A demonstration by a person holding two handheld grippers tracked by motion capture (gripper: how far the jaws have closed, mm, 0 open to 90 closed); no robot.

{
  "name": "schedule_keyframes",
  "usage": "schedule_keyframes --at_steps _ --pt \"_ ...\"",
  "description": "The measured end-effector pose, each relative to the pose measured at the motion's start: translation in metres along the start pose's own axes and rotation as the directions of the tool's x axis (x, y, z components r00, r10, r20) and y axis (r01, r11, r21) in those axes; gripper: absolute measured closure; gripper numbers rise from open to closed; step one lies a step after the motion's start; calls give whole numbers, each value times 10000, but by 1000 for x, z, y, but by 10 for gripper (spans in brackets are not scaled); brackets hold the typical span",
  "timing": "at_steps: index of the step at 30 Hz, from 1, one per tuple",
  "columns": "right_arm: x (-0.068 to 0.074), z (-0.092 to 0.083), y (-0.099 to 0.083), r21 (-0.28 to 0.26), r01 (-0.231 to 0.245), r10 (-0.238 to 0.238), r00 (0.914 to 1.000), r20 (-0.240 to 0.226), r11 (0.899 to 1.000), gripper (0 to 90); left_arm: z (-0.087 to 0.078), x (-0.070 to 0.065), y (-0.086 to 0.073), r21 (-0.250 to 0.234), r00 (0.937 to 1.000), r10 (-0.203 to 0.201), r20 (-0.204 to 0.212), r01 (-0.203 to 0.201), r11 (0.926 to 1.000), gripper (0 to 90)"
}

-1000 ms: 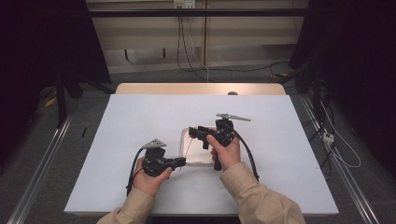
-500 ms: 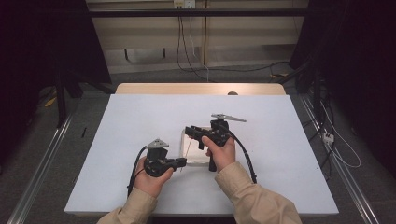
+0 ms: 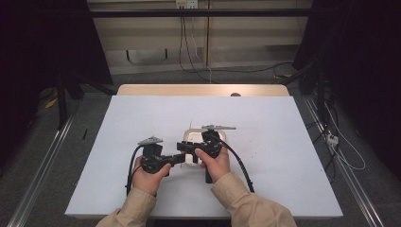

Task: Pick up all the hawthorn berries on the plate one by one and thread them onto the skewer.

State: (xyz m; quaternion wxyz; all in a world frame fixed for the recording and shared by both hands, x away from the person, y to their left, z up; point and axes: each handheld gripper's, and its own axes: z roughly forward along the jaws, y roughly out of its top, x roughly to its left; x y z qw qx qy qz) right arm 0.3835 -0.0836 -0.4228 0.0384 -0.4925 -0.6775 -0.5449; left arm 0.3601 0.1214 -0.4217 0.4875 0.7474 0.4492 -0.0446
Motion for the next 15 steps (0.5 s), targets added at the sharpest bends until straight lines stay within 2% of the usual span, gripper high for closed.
schedule_keyframes --at_steps 1,2,5,7,9,11,12,13,14,15 --pt "1 -5 6 -834 416 -366 9975 606 9956 484 2 2 -3 174 9999 -136 -92 138 9998 900" --pt "-1 -8 10 -886 290 -234 9977 641 9956 411 2 2 -3 174 9999 -136 -92 138 9998 900" --pt "-5 -14 16 -1181 206 -130 9978 653 9928 434 0 3 -3 142 9999 -17 -153 20 9999 900" --pt "-8 -20 20 -1254 297 -190 9962 855 9917 394 -1 2 -3 225 9999 7 -147 -3 9997 900" --pt "-14 -25 23 -1251 305 -183 9950 977 9917 344 0 1 -4 323 9994 203 -270 -194 9993 900" --pt "-25 -35 28 -1085 743 -576 9871 1490 9913 342 -1 1 -5 291 9993 234 -290 -225 9993 900" --pt "-25 -35 28 -1085 743 -576 9871 1490 9913 342 -2 1 -5 307 9994 215 -267 -206 9993 900" --pt "-29 -39 29 -994 898 -713 9818 1763 9910 337 -2 2 -5 259 9996 177 -213 -171 9995 900" --pt "-37 -45 30 -803 1327 -1115 9674 2273 9879 301 -3 2 -6 289 9995 242 -202 -236 9993 900" --pt "-37 -45 30 -803 1327 -1115 9674 2273 9879 301 -3 2 -6 300 9993 276 -234 -269 9992 900"
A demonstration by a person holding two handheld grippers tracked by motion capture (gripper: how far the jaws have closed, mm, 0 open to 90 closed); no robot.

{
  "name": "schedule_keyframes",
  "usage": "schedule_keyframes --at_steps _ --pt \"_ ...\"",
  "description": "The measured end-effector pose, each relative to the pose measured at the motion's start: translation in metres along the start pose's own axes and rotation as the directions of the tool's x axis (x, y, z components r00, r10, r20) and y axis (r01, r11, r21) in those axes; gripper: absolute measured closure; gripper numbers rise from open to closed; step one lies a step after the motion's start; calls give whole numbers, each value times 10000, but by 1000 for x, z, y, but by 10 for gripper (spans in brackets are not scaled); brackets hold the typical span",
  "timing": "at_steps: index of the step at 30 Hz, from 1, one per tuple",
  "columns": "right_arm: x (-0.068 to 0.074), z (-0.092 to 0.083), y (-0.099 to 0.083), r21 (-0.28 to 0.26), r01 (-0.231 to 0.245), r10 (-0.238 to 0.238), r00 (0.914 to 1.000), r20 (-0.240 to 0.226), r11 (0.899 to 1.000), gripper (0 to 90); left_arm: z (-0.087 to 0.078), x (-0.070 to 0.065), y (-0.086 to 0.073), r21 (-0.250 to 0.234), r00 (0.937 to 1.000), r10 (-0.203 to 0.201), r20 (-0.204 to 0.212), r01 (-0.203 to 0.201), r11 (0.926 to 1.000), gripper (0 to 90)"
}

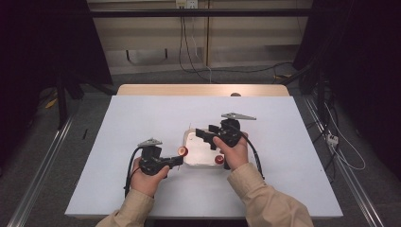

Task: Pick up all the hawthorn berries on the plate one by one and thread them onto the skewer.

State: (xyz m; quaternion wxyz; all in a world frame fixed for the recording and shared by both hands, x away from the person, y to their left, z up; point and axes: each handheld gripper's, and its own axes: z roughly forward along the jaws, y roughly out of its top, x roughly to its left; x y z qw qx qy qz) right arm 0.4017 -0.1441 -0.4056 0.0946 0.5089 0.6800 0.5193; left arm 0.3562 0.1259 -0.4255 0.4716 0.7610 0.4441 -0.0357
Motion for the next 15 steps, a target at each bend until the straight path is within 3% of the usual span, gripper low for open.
schedule_keyframes --at_steps 3,7,9,15 --pt "-13 -4 -3 310 157 -171 9988 469 9994 299 -1 1 -1 -28 10000 -45 14 45 10000 900" --pt "-23 -4 -10 704 826 -905 9889 1176 9941 379 -2 2 -1 -68 10000 -4 40 4 10000 900" --pt "-28 -4 -15 937 971 -1083 9865 1232 9909 472 -2 3 -2 -58 10000 -8 58 8 10000 900" --pt "-33 -1 -26 1482 1401 -1634 9737 1589 9790 547 -1 3 -2 -33 10000 -34 74 34 10000 900"
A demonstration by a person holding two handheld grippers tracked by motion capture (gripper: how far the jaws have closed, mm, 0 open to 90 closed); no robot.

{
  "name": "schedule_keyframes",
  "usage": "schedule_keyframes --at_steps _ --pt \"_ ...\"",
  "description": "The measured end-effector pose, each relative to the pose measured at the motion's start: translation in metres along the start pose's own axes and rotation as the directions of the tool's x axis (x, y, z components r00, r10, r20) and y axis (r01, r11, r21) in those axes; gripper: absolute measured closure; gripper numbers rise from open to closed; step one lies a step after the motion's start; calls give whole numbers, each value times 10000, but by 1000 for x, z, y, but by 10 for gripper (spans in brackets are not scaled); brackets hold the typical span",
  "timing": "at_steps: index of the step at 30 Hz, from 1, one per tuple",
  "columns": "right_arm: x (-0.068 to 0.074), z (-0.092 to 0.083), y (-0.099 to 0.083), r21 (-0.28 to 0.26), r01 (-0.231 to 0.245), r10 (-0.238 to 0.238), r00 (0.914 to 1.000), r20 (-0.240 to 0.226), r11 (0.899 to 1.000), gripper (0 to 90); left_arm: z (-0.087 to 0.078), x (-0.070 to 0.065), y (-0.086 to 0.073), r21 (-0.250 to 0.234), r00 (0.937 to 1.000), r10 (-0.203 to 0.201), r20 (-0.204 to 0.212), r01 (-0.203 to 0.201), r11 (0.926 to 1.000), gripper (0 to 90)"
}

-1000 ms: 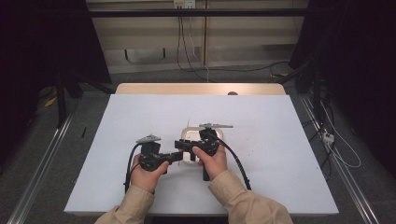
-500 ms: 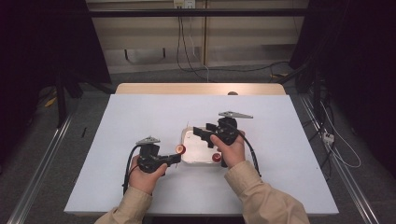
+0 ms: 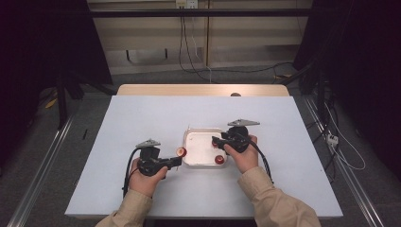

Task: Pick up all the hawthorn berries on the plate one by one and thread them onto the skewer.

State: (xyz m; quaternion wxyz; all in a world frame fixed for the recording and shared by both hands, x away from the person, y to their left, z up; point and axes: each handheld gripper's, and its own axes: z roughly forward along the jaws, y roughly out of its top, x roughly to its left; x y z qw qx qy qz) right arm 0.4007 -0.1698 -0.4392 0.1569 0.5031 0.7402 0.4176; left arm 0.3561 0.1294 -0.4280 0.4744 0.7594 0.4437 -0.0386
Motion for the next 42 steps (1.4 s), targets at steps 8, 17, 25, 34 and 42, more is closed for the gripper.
schedule_keyframes --at_steps 8,17,25,34,42 --pt "-6 5 -7 173 -190 184 9993 328 9997 646 1 0 0 28 10000 30 51 -30 10000 900" --pt "-6 17 -9 260 -645 648 9978 -102 9976 734 2 1 0 83 10000 75 45 -75 9999 900" --pt "6 29 -8 236 -671 690 9934 -917 9975 757 3 2 0 156 10000 70 49 -71 9999 900" --pt "8 26 -6 123 -1174 1179 9833 -1384 9930 820 5 0 -2 391 9999 143 92 -147 9991 900" --pt "5 7 5 -418 -1066 989 9826 -1575 9934 820 13 -5 -6 1021 9992 216 322 -248 9945 900"
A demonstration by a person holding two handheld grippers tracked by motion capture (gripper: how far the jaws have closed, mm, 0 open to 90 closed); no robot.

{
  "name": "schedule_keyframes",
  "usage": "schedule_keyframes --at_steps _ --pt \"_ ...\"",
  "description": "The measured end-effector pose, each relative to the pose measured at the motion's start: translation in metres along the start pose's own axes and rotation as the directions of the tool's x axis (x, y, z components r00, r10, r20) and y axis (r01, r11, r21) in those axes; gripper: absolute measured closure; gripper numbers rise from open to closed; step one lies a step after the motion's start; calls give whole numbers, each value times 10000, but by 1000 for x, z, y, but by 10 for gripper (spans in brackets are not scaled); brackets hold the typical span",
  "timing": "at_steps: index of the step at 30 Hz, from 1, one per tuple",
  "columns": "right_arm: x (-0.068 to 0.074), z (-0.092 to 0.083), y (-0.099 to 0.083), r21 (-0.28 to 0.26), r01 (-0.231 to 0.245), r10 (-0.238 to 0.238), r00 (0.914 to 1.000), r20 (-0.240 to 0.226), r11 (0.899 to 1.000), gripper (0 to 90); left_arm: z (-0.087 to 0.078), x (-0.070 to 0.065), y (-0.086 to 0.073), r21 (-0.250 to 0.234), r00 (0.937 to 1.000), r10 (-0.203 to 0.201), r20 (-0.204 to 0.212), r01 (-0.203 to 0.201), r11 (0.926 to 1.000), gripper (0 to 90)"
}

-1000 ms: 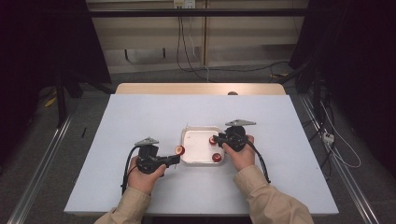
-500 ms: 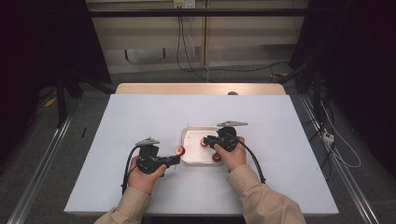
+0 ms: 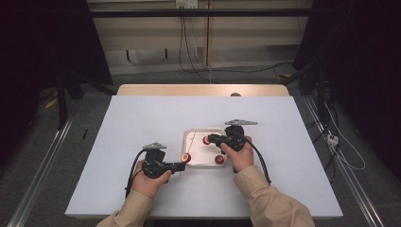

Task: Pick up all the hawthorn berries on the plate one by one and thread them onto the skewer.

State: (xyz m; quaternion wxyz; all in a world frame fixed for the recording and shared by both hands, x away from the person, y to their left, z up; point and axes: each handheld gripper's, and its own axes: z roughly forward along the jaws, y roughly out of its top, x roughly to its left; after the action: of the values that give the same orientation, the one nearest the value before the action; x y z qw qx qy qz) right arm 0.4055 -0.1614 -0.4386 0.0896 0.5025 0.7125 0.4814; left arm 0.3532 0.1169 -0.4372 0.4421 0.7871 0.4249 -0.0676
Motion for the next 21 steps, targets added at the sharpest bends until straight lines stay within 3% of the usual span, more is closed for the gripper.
schedule_keyframes --at_steps 5,12,21 --pt "8 -11 7 -335 391 -398 9990 -211 9987 820 5 -4 -1 380 9998 21 208 -29 9993 900" --pt "11 -19 12 -633 694 -717 9969 -332 9956 820 8 -5 -2 662 9999 32 169 -43 9978 900" --pt "15 -20 12 -461 1150 -1163 9928 -275 9923 820 10 -4 -3 803 9999 93 102 -101 9967 900"
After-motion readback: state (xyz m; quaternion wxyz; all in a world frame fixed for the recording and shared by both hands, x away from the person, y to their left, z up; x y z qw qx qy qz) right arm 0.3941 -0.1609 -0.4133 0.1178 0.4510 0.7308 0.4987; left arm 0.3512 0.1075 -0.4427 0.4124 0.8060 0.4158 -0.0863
